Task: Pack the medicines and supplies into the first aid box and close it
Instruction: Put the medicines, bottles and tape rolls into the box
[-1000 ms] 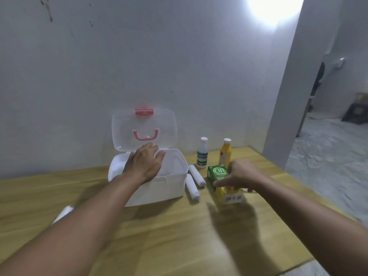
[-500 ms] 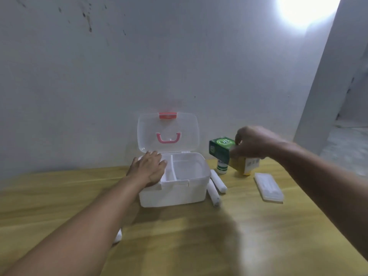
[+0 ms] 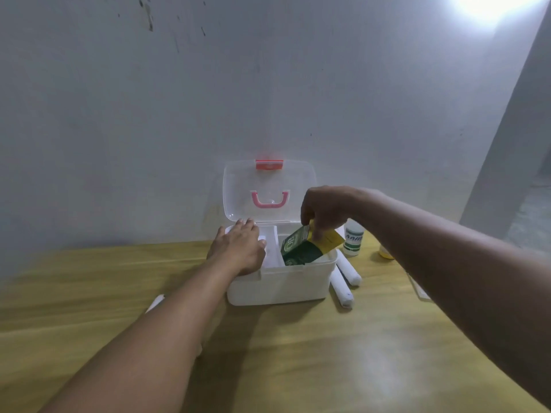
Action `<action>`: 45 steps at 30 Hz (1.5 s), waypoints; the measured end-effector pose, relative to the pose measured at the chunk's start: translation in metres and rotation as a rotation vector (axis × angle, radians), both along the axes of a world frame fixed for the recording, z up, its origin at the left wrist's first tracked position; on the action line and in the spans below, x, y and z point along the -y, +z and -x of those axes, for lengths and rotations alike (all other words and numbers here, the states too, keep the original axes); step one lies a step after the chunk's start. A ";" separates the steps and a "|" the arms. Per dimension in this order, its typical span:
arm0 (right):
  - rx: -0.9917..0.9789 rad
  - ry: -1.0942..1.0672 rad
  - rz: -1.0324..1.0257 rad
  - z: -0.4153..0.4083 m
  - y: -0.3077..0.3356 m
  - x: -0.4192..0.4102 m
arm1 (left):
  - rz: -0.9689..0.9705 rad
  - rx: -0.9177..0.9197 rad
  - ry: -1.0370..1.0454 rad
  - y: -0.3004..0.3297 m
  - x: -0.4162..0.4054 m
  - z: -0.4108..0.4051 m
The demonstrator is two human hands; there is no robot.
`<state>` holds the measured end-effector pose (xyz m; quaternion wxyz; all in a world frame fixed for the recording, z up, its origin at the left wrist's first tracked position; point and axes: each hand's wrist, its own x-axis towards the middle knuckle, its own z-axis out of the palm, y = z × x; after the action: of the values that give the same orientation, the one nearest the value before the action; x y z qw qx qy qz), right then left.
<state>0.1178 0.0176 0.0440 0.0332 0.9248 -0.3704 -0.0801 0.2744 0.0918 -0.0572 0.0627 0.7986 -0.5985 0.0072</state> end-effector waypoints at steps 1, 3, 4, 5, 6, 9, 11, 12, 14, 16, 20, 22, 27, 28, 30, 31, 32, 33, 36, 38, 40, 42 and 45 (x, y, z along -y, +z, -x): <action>0.016 0.005 -0.018 -0.003 -0.005 0.001 | -0.001 0.006 -0.002 0.000 0.000 0.000; 0.065 0.020 -0.040 -0.007 -0.016 0.004 | -0.005 0.017 -0.003 -0.001 0.001 -0.001; 0.095 0.029 -0.048 -0.009 -0.022 0.005 | -0.005 0.018 -0.001 -0.001 0.001 -0.001; 0.121 0.037 -0.058 -0.011 -0.027 0.006 | -0.001 0.017 0.001 -0.001 0.001 -0.001; 0.142 0.043 -0.070 -0.013 -0.032 0.006 | 0.003 0.015 0.002 -0.001 0.001 -0.001; 0.192 0.051 -0.096 -0.014 -0.046 0.009 | 0.011 0.010 -0.001 -0.001 0.001 -0.001; 0.227 0.041 -0.082 -0.013 -0.054 0.012 | 0.011 0.002 0.001 -0.001 0.002 -0.001; 0.250 0.029 -0.074 -0.012 -0.057 0.014 | 0.010 -0.001 0.001 -0.001 0.002 -0.002; 0.270 0.004 -0.058 -0.010 -0.062 0.017 | 0.011 0.001 -0.003 -0.002 0.003 -0.002; 0.256 -0.038 -0.049 -0.010 -0.066 0.019 | 0.009 0.004 -0.007 -0.002 0.003 -0.002; 0.213 -0.087 -0.053 -0.011 -0.073 0.016 | 0.008 -0.003 -0.005 -0.002 0.002 -0.002; 0.274 -0.094 -0.118 -0.013 -0.075 0.016 | 0.010 -0.007 -0.003 -0.001 0.001 -0.001; 0.528 -0.113 -0.150 -0.002 -0.066 0.015 | 0.019 -0.017 -0.005 -0.002 0.002 -0.001; 0.643 -0.129 -0.154 0.006 -0.062 0.017 | 0.023 -0.012 -0.004 -0.003 0.003 -0.003; 0.837 -0.189 -0.172 0.027 -0.052 0.022 | 0.030 0.014 -0.003 -0.005 0.006 -0.006; 0.863 -0.237 -0.163 0.040 -0.048 0.026 | 0.032 0.028 -0.003 -0.005 0.007 -0.007; 0.831 -0.294 -0.146 0.054 -0.044 0.030 | 0.031 0.037 -0.003 -0.005 0.008 -0.007; 0.774 -0.357 -0.138 0.070 -0.041 0.035 | 0.028 0.042 -0.004 -0.005 0.008 -0.007; 0.540 -0.565 -0.144 0.116 -0.044 0.044 | 0.023 0.046 -0.009 -0.005 0.006 -0.006; 0.377 -0.656 -0.101 0.137 -0.052 0.045 | 0.024 0.056 -0.010 -0.005 0.006 -0.005; 0.231 -0.712 -0.058 0.150 -0.062 0.042 | 0.019 0.065 -0.008 -0.003 0.006 -0.004; 0.167 -0.784 -0.084 0.158 -0.071 0.038 | 0.014 0.062 -0.007 -0.002 0.006 -0.002; 0.220 -0.852 -0.169 0.165 -0.086 0.037 | 0.007 0.059 -0.008 -0.003 0.005 -0.002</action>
<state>-0.0475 -0.0198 -0.0416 -0.1178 0.6923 -0.7117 -0.0177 0.2764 0.0869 -0.0598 0.0481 0.7955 -0.6032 0.0326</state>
